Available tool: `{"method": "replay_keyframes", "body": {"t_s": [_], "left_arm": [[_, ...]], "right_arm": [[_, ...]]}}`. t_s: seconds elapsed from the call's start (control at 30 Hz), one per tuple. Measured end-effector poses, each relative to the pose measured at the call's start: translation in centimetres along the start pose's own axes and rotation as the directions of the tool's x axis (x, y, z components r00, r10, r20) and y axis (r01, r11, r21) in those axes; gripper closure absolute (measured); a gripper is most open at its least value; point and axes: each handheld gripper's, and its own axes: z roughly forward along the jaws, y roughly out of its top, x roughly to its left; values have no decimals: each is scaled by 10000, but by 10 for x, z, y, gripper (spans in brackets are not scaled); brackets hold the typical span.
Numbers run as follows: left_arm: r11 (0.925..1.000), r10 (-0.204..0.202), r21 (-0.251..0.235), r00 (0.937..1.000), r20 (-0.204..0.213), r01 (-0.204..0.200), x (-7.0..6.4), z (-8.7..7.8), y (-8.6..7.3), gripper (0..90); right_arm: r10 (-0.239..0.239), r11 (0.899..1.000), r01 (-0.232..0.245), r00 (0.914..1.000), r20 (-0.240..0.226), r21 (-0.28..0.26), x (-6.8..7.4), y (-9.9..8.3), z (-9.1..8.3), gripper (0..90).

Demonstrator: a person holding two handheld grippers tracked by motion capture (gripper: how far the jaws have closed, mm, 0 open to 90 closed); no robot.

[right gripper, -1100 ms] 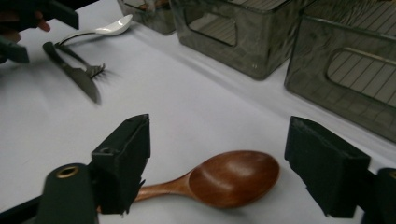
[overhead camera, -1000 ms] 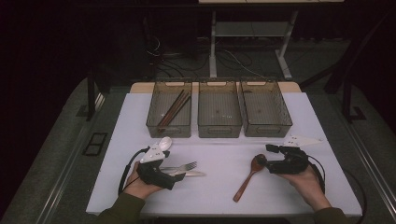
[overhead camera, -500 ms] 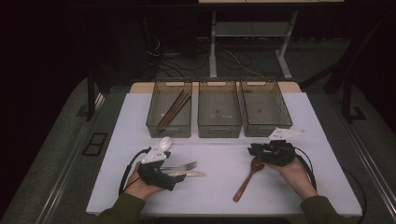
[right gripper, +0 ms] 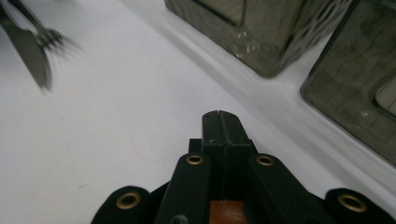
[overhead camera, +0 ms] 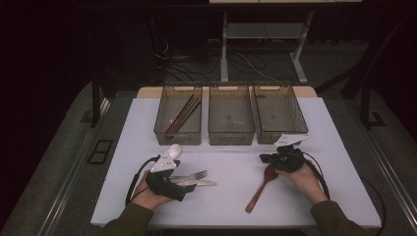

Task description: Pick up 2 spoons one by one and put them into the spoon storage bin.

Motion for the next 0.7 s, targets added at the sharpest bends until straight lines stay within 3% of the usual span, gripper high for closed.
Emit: {"method": "replay_keyframes", "body": {"t_s": [0.4, 0.7], "left_arm": [[9998, 140, 150, 9999, 20, -140, -1, 1, 0, 0], [9995, 229, 230, 9997, 33, -230, -1, 2, 0, 0]], "right_arm": [[-337, 9936, 295, 9987, 372, 1087, -1, -6, 9, 897], [-422, 9905, 353, 9979, 495, 1331, 0, -8, 8, 898]]}}
